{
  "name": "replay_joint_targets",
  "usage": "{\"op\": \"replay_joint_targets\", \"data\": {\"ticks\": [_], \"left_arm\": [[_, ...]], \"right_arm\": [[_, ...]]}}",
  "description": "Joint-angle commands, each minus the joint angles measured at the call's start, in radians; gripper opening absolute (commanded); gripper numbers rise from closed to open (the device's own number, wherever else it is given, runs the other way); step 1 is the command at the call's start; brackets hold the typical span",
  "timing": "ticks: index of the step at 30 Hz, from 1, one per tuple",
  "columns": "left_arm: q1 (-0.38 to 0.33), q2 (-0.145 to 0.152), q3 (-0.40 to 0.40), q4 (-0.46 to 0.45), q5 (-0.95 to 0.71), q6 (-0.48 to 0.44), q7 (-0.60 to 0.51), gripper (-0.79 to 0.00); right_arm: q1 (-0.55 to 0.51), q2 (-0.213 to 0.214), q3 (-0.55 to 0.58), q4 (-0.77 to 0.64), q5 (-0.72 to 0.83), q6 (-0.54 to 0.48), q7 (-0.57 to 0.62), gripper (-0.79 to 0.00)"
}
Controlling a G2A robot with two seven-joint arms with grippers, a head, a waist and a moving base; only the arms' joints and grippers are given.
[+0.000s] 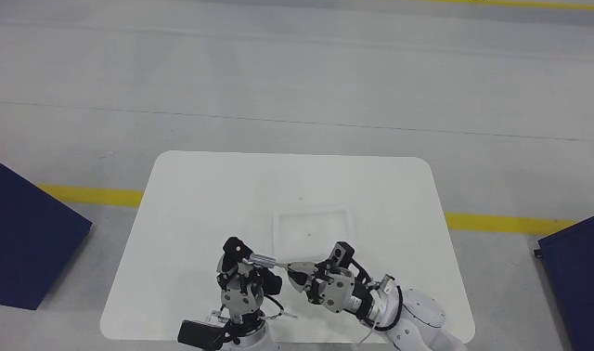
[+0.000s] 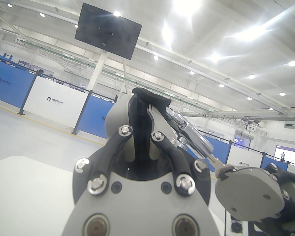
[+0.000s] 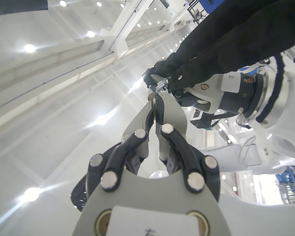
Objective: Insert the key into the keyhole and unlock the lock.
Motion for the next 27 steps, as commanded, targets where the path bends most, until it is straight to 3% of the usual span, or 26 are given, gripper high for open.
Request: {"op": "replay_joint_targets", "data": {"ticks": [1,14,24,25,26,27], "left_arm": [[0.001,-0.001,-0.001,-0.001,0.003,-0.002,-0.001,-0.785],[0.006,-0.009,-0.01,0.0,0.027,-0.009,-0.007,-0.785],[0.011,-0.014,-0.018,0.001,0.036,-0.015,-0.01,-0.785],[0.011,-0.015,-0.018,0.001,0.036,-0.016,-0.01,-0.785],[0.012,-0.015,-0.019,0.001,0.033,-0.016,-0.01,-0.785],[0.013,-0.016,-0.02,0.0,0.03,-0.017,-0.01,-0.785]], "right_arm": [[0.006,0.0,0.006,-0.001,0.042,0.049,-0.014,-0.785],[0.022,0.0,0.038,0.004,0.297,0.286,-0.126,-0.785],[0.028,0.003,0.049,-0.009,0.297,0.297,-0.159,-0.785],[0.029,0.004,0.048,-0.009,0.288,0.296,-0.158,-0.539],[0.029,0.005,0.047,-0.012,0.274,0.294,-0.156,0.0],[0.029,0.005,0.046,-0.015,0.256,0.285,-0.153,0.0]]}}
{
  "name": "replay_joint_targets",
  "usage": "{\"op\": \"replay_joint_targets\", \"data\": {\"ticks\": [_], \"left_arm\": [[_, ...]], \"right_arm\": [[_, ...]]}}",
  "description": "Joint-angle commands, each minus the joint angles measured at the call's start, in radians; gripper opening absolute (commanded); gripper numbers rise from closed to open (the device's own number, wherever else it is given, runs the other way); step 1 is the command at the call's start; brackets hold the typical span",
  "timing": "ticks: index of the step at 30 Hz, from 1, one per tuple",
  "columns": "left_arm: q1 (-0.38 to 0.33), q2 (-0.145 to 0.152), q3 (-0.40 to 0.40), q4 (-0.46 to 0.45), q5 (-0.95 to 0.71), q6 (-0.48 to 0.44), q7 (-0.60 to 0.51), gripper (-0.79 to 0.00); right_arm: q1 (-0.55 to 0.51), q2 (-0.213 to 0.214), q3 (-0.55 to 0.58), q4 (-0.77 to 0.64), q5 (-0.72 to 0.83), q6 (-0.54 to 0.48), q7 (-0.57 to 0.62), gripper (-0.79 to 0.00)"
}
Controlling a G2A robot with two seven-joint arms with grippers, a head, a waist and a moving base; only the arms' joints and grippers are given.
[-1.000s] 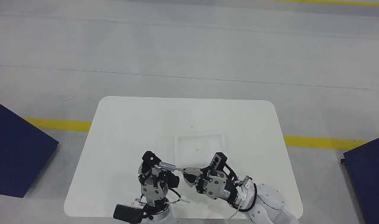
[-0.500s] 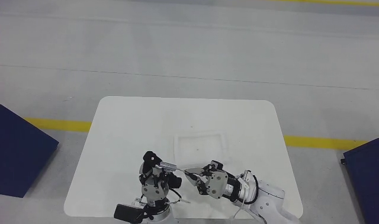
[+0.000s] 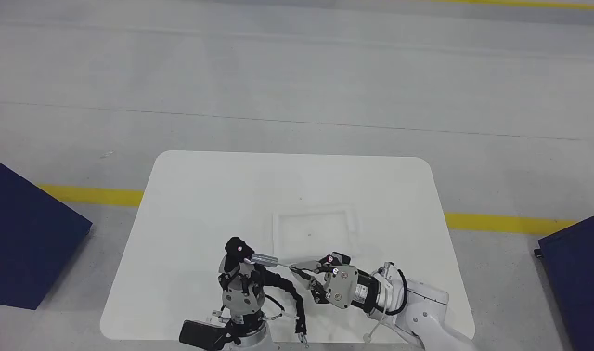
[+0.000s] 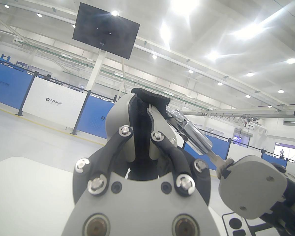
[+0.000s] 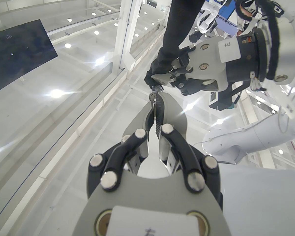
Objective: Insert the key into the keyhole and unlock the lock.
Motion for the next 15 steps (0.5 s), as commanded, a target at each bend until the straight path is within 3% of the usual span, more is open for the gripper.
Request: {"op": "replay_joint_targets", "data": {"ticks": [1,6,15], "left_arm": [[0.002,-0.002,-0.001,-0.001,-0.008,-0.003,-0.001,-0.785],[0.003,-0.006,-0.004,-0.003,-0.021,-0.008,-0.002,-0.785],[0.004,-0.011,-0.013,-0.002,-0.029,-0.016,-0.005,-0.785]], "right_arm": [[-0.001,0.002,-0.002,-0.006,-0.042,-0.018,0.004,0.0],[-0.015,0.007,0.002,-0.022,-0.162,-0.1,0.04,0.0],[-0.098,0.028,0.052,-0.053,-0.594,-0.475,0.125,0.0]]}}
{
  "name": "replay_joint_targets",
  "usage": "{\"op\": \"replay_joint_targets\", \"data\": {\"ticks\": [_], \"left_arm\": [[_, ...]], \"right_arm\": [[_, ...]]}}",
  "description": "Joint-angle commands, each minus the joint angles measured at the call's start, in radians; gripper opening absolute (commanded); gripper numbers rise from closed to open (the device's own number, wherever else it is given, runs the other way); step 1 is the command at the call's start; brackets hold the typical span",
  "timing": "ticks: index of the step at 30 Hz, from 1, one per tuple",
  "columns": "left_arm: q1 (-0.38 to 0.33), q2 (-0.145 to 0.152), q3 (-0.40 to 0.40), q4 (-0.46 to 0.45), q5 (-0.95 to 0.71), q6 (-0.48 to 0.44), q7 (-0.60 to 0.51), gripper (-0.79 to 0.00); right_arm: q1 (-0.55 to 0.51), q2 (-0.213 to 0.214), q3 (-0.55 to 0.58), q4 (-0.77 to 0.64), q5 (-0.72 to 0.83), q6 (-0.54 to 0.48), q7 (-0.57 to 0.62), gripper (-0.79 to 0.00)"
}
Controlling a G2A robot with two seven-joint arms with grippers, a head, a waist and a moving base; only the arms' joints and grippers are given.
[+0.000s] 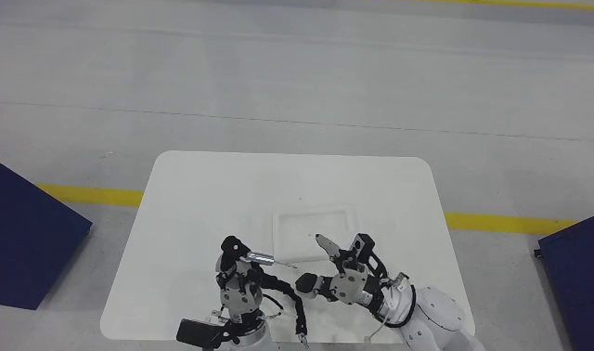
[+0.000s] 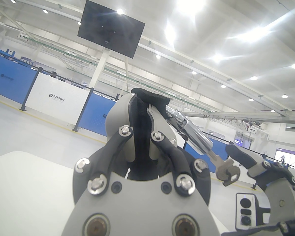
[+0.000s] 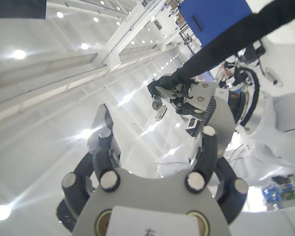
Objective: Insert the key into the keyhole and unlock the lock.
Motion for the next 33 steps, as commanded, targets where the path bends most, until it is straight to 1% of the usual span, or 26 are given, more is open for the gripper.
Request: {"op": "replay_joint_targets", "data": {"ticks": [1,3,7,11,14,16,21,23,26,29,33], "left_arm": [[0.0,-0.001,-0.002,0.0,-0.003,-0.001,-0.001,-0.785],[0.001,-0.002,-0.005,0.0,-0.004,-0.002,-0.002,-0.785],[0.0,-0.005,-0.01,0.004,-0.012,-0.004,-0.004,-0.785],[-0.001,-0.008,-0.015,0.01,-0.021,-0.006,-0.007,-0.785],[-0.002,-0.01,-0.027,0.012,-0.035,0.001,-0.005,-0.785],[-0.004,-0.01,-0.039,-0.002,-0.035,0.007,-0.004,-0.785],[-0.012,-0.005,-0.087,-0.096,-0.026,0.01,-0.045,-0.785],[-0.029,0.0,-0.119,-0.126,-0.001,0.01,-0.074,-0.785],[-0.068,0.005,-0.167,-0.169,0.014,-0.001,-0.12,-0.785],[-0.123,0.009,-0.21,-0.2,0.035,-0.012,-0.167,-0.785],[-0.2,0.012,-0.244,-0.201,0.062,-0.025,-0.22,-0.785]], "right_arm": [[-0.023,0.004,0.01,0.002,-0.103,-0.106,0.017,0.0],[-0.041,0.007,0.021,0.006,-0.184,-0.2,0.032,0.0],[-0.066,0.01,0.04,0.018,-0.294,-0.356,0.057,0.0],[-0.084,0.01,0.047,0.04,-0.375,-0.475,0.047,0.0],[-0.089,0.009,0.045,0.049,-0.368,-0.476,0.038,0.0],[-0.089,0.009,0.045,0.049,-0.368,-0.476,0.038,0.0],[-0.089,0.009,0.045,0.049,-0.368,-0.476,0.038,0.0],[-0.089,0.009,0.045,0.049,-0.368,-0.476,0.038,0.0],[-0.089,0.009,0.045,0.049,-0.368,-0.476,0.038,0.0],[-0.089,0.009,0.045,0.049,-0.368,-0.476,0.038,0.0],[-0.089,0.009,0.045,0.049,-0.368,-0.476,0.038,0.0]]}}
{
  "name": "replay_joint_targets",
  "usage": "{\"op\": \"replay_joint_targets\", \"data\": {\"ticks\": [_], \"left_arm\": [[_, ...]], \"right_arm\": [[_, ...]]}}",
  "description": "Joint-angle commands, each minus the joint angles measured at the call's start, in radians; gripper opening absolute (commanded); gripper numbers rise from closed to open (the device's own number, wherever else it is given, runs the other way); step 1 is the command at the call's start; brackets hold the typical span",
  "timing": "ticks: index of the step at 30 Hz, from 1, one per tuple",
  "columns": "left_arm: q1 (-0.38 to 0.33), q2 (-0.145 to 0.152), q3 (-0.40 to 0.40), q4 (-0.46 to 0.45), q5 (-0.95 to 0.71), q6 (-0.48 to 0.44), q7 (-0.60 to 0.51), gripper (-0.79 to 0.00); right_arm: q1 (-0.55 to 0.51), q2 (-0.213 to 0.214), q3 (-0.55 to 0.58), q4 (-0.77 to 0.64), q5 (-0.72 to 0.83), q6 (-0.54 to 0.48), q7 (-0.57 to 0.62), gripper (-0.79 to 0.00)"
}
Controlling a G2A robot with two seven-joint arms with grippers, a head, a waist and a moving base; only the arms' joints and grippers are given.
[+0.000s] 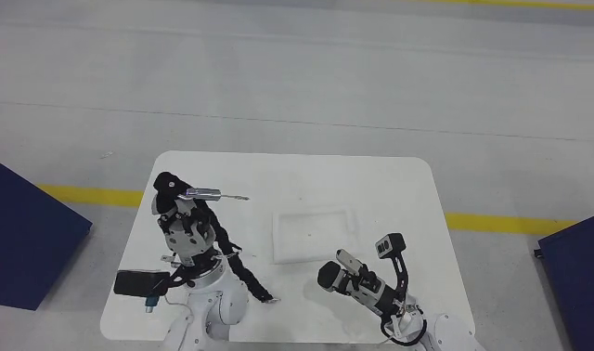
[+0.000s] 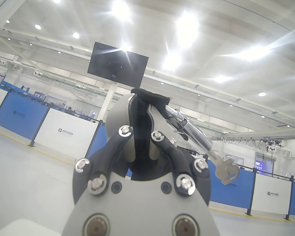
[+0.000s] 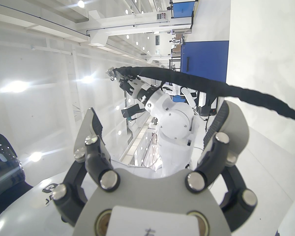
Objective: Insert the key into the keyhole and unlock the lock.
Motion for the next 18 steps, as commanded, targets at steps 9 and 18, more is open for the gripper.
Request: {"op": "replay_joint_targets", "data": {"ticks": [9,18], "left_arm": [[-0.117,0.001,-0.043,0.167,0.052,0.007,-0.048,-0.785],[-0.183,0.006,-0.079,0.504,0.101,0.029,-0.056,-0.785]], "right_arm": [[0.0,0.0,0.0,0.0,0.0,0.0,0.0,0.0],[0.0,0.0,0.0,0.0,0.0,0.0,0.0,0.0]]}}
